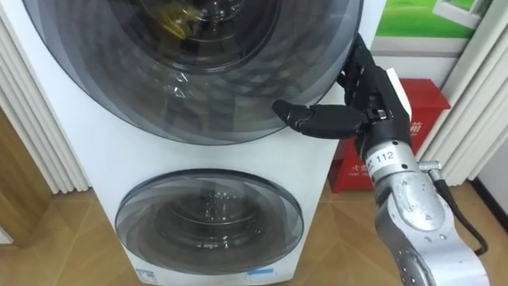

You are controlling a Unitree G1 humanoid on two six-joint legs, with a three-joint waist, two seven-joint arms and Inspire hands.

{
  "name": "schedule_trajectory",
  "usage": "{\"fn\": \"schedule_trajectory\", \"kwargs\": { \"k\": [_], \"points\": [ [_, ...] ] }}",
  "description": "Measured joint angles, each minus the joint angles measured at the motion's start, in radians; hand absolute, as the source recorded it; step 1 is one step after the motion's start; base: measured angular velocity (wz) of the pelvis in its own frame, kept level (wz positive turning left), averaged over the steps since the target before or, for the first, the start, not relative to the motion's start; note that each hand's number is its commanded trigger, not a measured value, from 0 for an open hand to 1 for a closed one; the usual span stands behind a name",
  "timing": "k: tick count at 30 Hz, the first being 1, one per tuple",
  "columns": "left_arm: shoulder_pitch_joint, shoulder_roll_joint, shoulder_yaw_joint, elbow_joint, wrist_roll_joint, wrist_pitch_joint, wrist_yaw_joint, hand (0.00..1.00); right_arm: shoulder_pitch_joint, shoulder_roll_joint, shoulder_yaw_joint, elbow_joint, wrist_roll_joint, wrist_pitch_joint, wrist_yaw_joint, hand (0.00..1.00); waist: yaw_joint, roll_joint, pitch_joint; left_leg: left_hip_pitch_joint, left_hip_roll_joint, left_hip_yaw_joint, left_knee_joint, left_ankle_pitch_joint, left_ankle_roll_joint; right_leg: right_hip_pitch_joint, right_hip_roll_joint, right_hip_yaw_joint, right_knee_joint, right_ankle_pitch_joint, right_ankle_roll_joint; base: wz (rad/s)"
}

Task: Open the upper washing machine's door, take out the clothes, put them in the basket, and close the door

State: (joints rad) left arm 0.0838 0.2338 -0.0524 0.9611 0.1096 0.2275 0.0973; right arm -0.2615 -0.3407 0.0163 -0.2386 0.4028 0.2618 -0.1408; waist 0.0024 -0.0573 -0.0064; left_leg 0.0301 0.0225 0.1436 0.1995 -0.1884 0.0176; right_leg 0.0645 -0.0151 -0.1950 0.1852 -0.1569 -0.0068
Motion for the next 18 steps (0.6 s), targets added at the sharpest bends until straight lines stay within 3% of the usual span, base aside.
{"fn": "schedule_trajectory", "kwargs": {
  "k": [5, 13, 18],
  "points": [
    [0.007, 0.002, 0.000, 0.000, -0.001, -0.009, 0.000, 0.00, 0.000, -0.008, 0.000, -0.050, 0.002, 0.025, 0.002, 0.00, -0.014, 0.005, -0.0029, 0.000, 0.000, 0.002, -0.003, 0.000, 0.000, -0.001, 0.000, 0.002, 0.000, 0.000, 0.000, 0.00],
    [0.031, -0.004, -0.002, 0.002, 0.000, -0.045, 0.000, 0.00, 0.000, -0.021, -0.012, -0.185, 0.019, 0.028, 0.025, 0.00, -0.034, 0.012, -0.0081, 0.003, 0.000, 0.014, -0.001, 0.000, 0.000, -0.011, 0.002, 0.031, 0.002, 0.001, -0.001, -0.07],
    [0.040, -0.004, -0.002, 0.003, 0.000, -0.047, -0.001, 0.00, 0.000, -0.022, -0.031, -0.249, 0.020, 0.028, 0.058, 0.00, -0.050, 0.012, -0.0080, 0.001, 0.001, 0.015, -0.001, 0.000, 0.000, -0.012, 0.002, 0.030, 0.002, 0.001, -0.002, -0.01]
  ]
}}
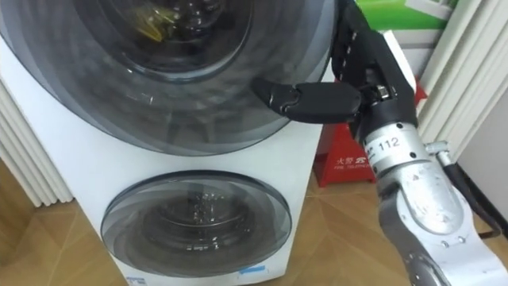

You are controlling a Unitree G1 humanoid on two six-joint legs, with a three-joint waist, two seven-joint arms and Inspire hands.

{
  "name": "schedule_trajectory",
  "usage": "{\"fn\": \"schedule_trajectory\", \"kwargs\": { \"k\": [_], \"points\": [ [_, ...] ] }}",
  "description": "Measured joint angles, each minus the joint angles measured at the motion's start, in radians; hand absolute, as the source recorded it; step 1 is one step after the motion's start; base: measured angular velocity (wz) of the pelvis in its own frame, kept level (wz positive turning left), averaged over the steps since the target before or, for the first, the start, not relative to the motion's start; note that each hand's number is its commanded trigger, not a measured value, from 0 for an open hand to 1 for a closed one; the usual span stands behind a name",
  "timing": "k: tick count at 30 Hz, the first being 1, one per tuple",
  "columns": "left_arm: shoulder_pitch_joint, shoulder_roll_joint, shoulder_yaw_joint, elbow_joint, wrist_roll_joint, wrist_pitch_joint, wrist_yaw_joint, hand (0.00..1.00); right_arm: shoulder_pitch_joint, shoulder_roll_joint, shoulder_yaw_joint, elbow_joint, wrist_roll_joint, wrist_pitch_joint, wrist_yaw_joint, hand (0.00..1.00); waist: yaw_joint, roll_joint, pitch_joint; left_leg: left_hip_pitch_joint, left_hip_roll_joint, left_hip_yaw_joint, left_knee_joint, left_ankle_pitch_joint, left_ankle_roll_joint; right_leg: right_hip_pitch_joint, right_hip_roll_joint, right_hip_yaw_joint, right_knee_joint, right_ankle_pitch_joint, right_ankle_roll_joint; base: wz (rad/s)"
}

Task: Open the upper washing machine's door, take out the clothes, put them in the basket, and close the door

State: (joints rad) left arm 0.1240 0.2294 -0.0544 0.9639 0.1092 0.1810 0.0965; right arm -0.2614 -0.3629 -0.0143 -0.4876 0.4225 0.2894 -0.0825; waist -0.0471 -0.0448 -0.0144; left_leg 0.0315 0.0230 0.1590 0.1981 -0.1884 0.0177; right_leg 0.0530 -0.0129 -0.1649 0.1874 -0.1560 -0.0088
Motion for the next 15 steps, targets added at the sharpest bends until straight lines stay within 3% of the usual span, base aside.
{"fn": "schedule_trajectory", "kwargs": {
  "k": [8, 15],
  "points": [
    [0.006, -0.001, 0.002, 0.000, -0.020, -0.004, -0.002, 0.00, 0.000, -0.007, -0.032, -0.052, 0.000, 0.000, 0.067, 0.00, -0.011, -0.009, 0.0015, -0.004, 0.001, -0.001, -0.010, 0.000, 0.000, -0.003, 0.001, -0.002, 0.001, 0.000, -0.001, 0.00],
    [0.005, 0.000, 0.004, -0.001, -0.020, -0.009, -0.025, 0.00, 0.000, -0.031, -0.057, -0.077, -0.037, 0.000, 0.101, 0.00, -0.031, -0.038, -0.0033, -0.009, -0.001, -0.007, -0.005, 0.000, 0.000, -0.005, 0.001, -0.003, 0.001, 0.000, -0.001, 0.02]
  ]
}}
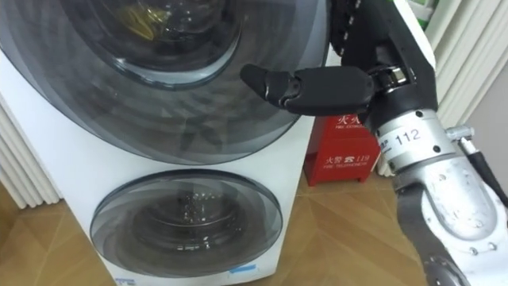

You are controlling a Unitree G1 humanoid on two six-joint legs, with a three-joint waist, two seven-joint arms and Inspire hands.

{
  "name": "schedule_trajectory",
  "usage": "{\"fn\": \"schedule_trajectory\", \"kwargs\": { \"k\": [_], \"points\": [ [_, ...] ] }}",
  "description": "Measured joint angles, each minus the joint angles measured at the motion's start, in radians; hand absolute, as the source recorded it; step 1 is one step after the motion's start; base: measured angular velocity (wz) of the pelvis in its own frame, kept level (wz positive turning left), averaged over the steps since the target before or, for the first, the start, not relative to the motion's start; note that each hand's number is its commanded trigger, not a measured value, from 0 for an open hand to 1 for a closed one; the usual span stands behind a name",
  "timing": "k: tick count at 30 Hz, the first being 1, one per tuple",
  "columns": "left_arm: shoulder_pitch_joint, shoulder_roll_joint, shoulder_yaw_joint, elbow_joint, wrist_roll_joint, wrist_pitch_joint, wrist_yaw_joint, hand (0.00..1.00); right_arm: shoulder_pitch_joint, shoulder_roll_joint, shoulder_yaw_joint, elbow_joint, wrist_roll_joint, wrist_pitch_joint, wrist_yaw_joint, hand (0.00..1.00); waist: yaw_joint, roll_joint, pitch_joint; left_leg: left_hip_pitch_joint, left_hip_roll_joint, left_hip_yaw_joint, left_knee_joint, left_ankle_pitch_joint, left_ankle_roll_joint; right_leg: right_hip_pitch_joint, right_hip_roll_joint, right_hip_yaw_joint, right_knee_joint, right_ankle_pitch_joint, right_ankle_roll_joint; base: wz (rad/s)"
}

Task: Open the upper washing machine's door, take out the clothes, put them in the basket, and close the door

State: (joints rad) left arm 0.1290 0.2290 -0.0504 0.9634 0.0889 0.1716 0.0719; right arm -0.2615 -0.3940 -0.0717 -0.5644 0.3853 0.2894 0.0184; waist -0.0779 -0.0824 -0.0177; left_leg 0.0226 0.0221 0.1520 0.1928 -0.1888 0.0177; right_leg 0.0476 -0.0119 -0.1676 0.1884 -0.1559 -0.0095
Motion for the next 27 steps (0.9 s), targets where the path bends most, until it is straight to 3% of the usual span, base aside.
{"fn": "schedule_trajectory", "kwargs": {
  "k": [6, 18, 27],
  "points": [
    [-0.003, 0.001, 0.000, 0.000, -0.020, -0.008, -0.003, 0.00, 0.000, -0.007, -0.010, -0.011, -0.001, 0.000, 0.018, 0.00, -0.001, 0.000, 0.0001, 0.005, 0.001, 0.000, -0.004, 0.000, 0.000, 0.002, 0.001, 0.003, -0.002, 0.000, 0.000, 0.00],
    [-0.001, 0.016, 0.007, 0.008, -0.019, -0.010, -0.020, 0.00, 0.000, -0.066, -0.022, -0.011, -0.001, 0.000, 0.088, 0.00, -0.003, 0.000, 0.0026, 0.005, 0.001, 0.001, -0.010, 0.000, 0.000, 0.003, 0.002, 0.003, -0.003, 0.000, 0.000, 0.00],
    [-0.003, 0.025, 0.007, 0.000, -0.017, -0.011, -0.042, 0.00, 0.000, -0.067, -0.032, -0.018, 0.000, -0.004, 0.117, 0.00, -0.006, 0.000, 0.0025, 0.006, 0.003, 0.009, -0.010, -0.001, -0.001, 0.001, 0.003, 0.002, -0.003, 0.000, 0.000, 0.00]
  ]
}}
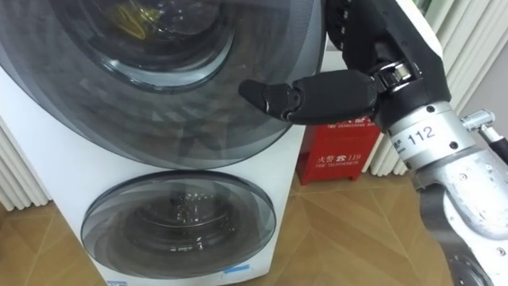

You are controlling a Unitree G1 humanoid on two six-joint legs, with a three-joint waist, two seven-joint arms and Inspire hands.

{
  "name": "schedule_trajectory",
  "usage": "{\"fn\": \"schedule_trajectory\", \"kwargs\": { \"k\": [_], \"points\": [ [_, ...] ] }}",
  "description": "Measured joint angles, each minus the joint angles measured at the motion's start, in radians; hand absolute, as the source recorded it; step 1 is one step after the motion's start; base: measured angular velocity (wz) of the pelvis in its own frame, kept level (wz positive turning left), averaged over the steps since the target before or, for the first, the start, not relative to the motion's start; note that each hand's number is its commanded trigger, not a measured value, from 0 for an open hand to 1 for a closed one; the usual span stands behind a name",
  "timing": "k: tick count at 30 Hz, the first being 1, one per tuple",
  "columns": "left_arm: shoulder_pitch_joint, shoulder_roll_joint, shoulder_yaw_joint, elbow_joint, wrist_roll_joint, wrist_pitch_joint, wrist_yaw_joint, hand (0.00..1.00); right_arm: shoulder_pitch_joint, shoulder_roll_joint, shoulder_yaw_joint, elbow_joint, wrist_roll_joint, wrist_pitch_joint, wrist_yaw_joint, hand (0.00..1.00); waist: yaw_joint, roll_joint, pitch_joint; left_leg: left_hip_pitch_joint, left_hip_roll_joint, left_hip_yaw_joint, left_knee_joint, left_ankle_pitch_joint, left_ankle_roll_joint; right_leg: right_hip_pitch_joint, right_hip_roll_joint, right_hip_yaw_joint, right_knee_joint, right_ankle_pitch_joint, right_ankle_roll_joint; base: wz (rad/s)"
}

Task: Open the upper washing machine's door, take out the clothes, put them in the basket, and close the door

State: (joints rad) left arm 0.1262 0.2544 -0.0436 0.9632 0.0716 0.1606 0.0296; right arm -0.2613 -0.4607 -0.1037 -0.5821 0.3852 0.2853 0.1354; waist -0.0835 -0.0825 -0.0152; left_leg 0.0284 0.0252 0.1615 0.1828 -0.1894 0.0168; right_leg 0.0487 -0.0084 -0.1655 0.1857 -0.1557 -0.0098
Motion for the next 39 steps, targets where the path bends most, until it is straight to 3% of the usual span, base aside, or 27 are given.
{"fn": "schedule_trajectory", "kwargs": {
  "k": [12, 19, 29, 39],
  "points": [
    [0.001, 0.009, 0.000, 0.001, 0.000, -0.008, -0.001, 0.00, 0.000, 0.000, -0.005, 0.000, 0.002, 0.000, 0.013, 0.00, -0.001, 0.000, -0.0003, 0.001, 0.000, 0.003, 0.002, 0.000, 0.000, 0.000, -0.001, -0.001, 0.000, 0.000, 0.000, 0.00],
    [0.000, 0.016, -0.001, 0.000, 0.000, -0.008, -0.002, 0.00, 0.000, -0.009, -0.004, -0.010, 0.004, 0.000, 0.034, 0.00, -0.018, 0.000, -0.0005, 0.001, 0.000, 0.003, 0.005, 0.000, 0.000, 0.000, -0.002, -0.001, 0.001, 0.000, 0.000, 0.00],
    [-0.007, 0.018, -0.001, -0.008, 0.002, -0.016, -0.002, 0.00, 0.000, -0.013, -0.001, -0.029, 0.002, -0.002, 0.086, 0.00, -0.024, 0.004, 0.0000, 0.015, 0.003, 0.028, 0.003, -0.003, 0.000, 0.001, 0.002, 0.029, 0.002, 0.003, -0.004, -0.09],
    [-0.030, 0.022, -0.001, -0.014, 0.010, -0.009, -0.025, 0.00, -0.001, -0.013, -0.002, -0.063, 0.007, -0.004, 0.148, 0.00, -0.024, 0.032, -0.0008, 0.016, 0.004, 0.030, 0.004, -0.003, 0.000, 0.002, 0.002, 0.024, 0.002, 0.004, -0.007, 0.00]
  ]
}}
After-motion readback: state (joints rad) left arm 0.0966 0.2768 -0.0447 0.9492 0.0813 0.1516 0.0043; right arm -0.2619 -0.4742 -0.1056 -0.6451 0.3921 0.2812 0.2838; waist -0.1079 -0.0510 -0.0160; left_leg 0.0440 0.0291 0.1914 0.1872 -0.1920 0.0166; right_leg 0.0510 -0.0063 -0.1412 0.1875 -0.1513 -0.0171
